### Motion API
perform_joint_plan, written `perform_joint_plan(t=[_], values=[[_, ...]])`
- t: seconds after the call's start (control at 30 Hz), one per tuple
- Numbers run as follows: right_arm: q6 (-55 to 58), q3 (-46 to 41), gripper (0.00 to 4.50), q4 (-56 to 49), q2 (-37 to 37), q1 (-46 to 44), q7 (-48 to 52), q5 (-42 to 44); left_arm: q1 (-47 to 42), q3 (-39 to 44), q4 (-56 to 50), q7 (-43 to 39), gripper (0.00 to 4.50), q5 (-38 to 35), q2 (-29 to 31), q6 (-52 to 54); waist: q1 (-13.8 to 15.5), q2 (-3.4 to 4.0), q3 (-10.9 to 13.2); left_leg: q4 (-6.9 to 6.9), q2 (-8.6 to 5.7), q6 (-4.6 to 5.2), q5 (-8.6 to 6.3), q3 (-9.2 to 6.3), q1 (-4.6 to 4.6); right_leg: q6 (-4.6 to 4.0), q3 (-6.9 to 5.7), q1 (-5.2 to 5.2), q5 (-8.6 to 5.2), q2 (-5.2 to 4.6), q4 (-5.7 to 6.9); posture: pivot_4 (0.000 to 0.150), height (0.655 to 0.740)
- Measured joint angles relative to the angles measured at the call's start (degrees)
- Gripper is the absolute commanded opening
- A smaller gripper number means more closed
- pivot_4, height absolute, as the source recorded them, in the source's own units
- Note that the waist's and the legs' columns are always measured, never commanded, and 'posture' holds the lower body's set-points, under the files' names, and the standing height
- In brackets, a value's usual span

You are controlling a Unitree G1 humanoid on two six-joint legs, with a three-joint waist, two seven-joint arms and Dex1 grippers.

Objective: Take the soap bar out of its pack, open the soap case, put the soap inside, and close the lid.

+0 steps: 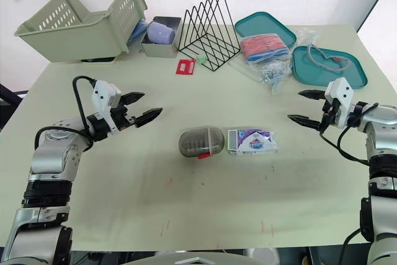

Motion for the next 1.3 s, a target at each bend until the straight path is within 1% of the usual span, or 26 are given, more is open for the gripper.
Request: perform_joint_plan(t=[0.13, 0.27, 0.47, 0.53, 0.63, 0.73, 0.93, 1.3], values=[[1.8, 0.4, 4.45, -0.3, -0.2, -0.9, 4.2, 0.9, 0.4, 0.2, -0.6, -0.4, 4.5, -1.4, -1.1, 0.6, 0.0, 0.0, 0.0, 0.02, 0.0, 0.0, 0.0, 0.0, -0.01, 0.0, 0.0, 0.0, 0.0, -0.01, 0.01, 0.15, 0.74], [5.6, 3.0, 4.45, -4.7, -2.5, -1.9, 10.7, 1.7, 5.3, 0.7, -9.0, -3.4, 4.5, -6.6, -1.4, 1.9, -0.1, 0.02, 0.0, 0.01, 0.04, 0.0, 0.0, 0.0, 0.0, 0.0, 0.0, 0.0, 0.0, -0.01, 0.0, 0.15, 0.74], [7.5, 11.7, 4.45, -13.9, -6.1, -1.5, 14.0, 3.0, 19.1, 2.4, -25.0, -7.1, 4.5, -11.5, 0.4, 2.1, -0.2, 0.09, 0.1, 0.01, 0.08, 0.01, -0.01, 0.03, 0.04, 0.0, 0.02, 0.0, 0.0, -0.02, 0.02, 0.15, 0.74], [7.5, 13.5, 4.45, -15.3, -6.0, -1.8, 14.0, 3.3, 20.9, 2.4, -27.8, -7.2, 4.5, -12.2, 0.7, 2.1, 0.3, 0.09, 0.1, 0.02, 0.05, 0.01, -0.01, 0.01, 0.03, 0.0, -0.02, 0.02, 0.0, -0.02, 0.03, 0.15, 0.74], [4.6, 16.3, 4.45, -16.3, -5.9, -2.2, 14.0, 2.6, 26.3, 2.9, -32.6, -7.6, 4.5, -12.3, 1.0, 0.2, 0.4, 0.09, 0.1, 0.03, 0.05, 0.02, -0.01, 0.04, 0.01, 0.0, -0.01, 0.03, 0.0, -0.03, -0.05, 0.15, 0.74], [2.4, 17.9, 4.45, -16.3, -5.9, -1.6, 14.0, 2.3, 28.2, 2.7, -34.4, -7.6, 4.5, -12.1, 1.0, -0.8, 0.6, 0.12, 0.1, 0.03, 0.06, 0.02, -0.01, 0.02, 0.01, -0.01, -0.02, 0.02, -0.01, -0.02, -0.03, 0.15, 0.74], [-0.4, 18.6, 4.45, -16.3, -5.5, 0.3, 13.9, 0.7, 29.2, 2.3, -35.2, -6.8, 4.5, -11.7, 1.0, -1.1, 0.4, 0.12, 0.1, 0.03, 0.05, 0.02, -0.01, 0.03, 0.03, -0.01, -0.01, 0.03, -0.01, 0.0, -0.01, 0.15, 0.74], [-5.6, 18.4, 4.45, -11.0, -0.3, 1.7, 9.7, -3.2, 29.3, 1.6, -36.3, -5.6, 4.5, -11.2, 0.5, -1.8, 0.2, 0.12, 0.1, 0.03, 0.06, 0.02, -0.01, 0.03, 0.04, -0.01, -0.01, 0.03, -0.01, 0.0, -0.01, 0.15, 0.74]])
